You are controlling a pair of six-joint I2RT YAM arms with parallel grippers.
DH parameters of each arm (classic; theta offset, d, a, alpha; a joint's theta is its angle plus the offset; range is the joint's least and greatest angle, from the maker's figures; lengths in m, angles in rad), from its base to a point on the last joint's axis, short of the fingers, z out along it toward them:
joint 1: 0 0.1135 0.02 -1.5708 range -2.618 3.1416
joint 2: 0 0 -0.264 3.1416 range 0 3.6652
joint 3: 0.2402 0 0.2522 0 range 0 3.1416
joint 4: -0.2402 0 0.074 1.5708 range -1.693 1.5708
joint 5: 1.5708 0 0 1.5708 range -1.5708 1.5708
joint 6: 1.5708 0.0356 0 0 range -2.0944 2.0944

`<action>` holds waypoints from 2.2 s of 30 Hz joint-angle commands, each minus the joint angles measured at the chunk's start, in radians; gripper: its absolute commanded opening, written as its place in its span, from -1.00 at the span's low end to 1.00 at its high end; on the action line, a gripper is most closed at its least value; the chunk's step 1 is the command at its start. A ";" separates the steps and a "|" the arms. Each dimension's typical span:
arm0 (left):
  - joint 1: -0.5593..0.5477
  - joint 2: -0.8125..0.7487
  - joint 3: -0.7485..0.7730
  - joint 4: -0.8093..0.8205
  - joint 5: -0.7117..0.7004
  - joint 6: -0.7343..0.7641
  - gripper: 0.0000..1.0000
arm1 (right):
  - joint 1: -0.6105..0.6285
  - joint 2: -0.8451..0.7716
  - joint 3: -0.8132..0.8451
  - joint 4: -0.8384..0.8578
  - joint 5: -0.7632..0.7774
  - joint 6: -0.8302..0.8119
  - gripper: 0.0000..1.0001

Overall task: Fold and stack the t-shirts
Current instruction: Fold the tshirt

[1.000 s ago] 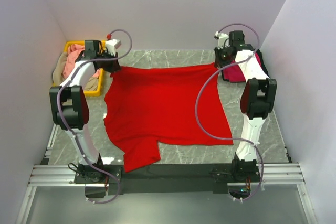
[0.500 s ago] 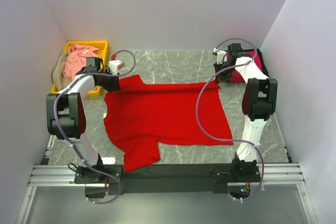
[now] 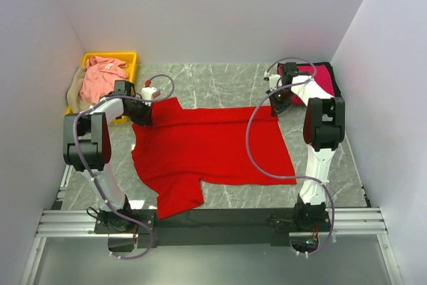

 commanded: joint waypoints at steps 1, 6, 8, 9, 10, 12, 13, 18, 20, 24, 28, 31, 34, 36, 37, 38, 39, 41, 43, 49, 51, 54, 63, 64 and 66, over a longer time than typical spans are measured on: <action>-0.008 0.019 -0.009 -0.019 -0.043 0.024 -0.99 | 0.015 0.032 0.021 -0.043 0.058 -0.020 -1.00; -0.015 0.051 0.021 -0.092 -0.069 0.037 -0.82 | 0.016 0.025 0.035 -0.074 0.055 -0.036 -0.52; -0.011 0.048 0.046 -0.123 -0.059 0.048 -0.57 | 0.015 0.008 0.034 -0.080 0.052 -0.045 -0.45; -0.009 0.039 0.055 -0.140 -0.052 0.051 -0.50 | 0.015 -0.010 0.034 -0.091 0.052 -0.049 -0.38; -0.005 0.030 0.061 -0.167 -0.030 0.051 -0.37 | 0.013 -0.020 0.040 -0.100 0.049 -0.055 -0.35; 0.009 -0.001 0.084 -0.190 -0.002 0.047 -0.22 | 0.008 -0.035 0.052 -0.114 0.038 -0.066 -0.24; 0.012 -0.009 0.092 -0.209 0.019 0.045 -0.12 | 0.010 -0.050 0.061 -0.121 0.035 -0.071 -0.21; 0.029 -0.006 0.161 -0.218 0.029 -0.004 -0.08 | 0.010 -0.061 0.081 -0.128 0.017 -0.077 -0.17; 0.031 0.013 0.187 -0.204 0.024 -0.038 -0.06 | 0.011 -0.035 0.107 -0.132 0.018 -0.059 -0.17; 0.029 0.072 0.221 -0.183 0.020 -0.084 0.00 | 0.011 0.014 0.158 -0.143 0.020 -0.019 -0.13; 0.029 0.114 0.251 -0.180 0.020 -0.114 0.02 | 0.015 0.057 0.186 -0.147 0.032 0.003 -0.10; 0.028 0.135 0.262 -0.189 0.026 -0.115 0.13 | 0.013 0.078 0.190 -0.157 0.044 0.009 0.01; 0.029 0.143 0.267 -0.186 0.024 -0.121 0.16 | 0.013 0.089 0.181 -0.154 0.047 0.004 0.03; 0.034 0.126 0.281 -0.151 0.032 -0.151 0.17 | 0.013 0.088 0.179 -0.152 0.037 -0.002 -0.04; 0.035 0.131 0.296 -0.148 0.037 -0.163 0.15 | 0.013 0.089 0.184 -0.154 0.032 -0.005 -0.17; 0.038 0.135 0.313 -0.142 0.034 -0.176 0.12 | 0.013 0.089 0.187 -0.157 0.031 -0.009 -0.28; 0.040 0.140 0.345 -0.123 0.023 -0.203 0.09 | 0.015 0.091 0.189 -0.161 0.031 -0.014 -0.41; 0.040 0.152 0.374 -0.099 0.006 -0.231 0.05 | 0.013 0.094 0.204 -0.169 0.031 -0.019 -0.72; 0.038 0.172 0.409 -0.063 -0.028 -0.251 0.07 | 0.011 0.094 0.213 -0.177 0.029 -0.023 -0.83; 0.023 0.285 0.518 -0.069 -0.095 -0.257 0.14 | 0.013 0.098 0.236 -0.192 0.029 -0.029 -0.90; 0.009 0.306 0.534 -0.063 -0.111 -0.262 0.17 | 0.013 0.100 0.238 -0.198 0.032 -0.031 -0.91; -0.014 0.335 0.535 -0.066 -0.166 -0.256 0.18 | 0.013 0.101 0.244 -0.201 0.031 -0.036 -0.97; -0.028 0.372 0.499 -0.068 -0.198 -0.237 -0.20 | 0.013 0.112 0.247 -0.227 0.032 -0.037 -0.66; -0.028 0.364 0.495 -0.059 -0.189 -0.234 -0.26 | 0.013 0.109 0.242 -0.226 0.035 -0.037 -0.50; -0.029 0.358 0.494 -0.054 -0.169 -0.234 -0.42 | 0.015 0.104 0.238 -0.224 0.035 -0.040 -0.35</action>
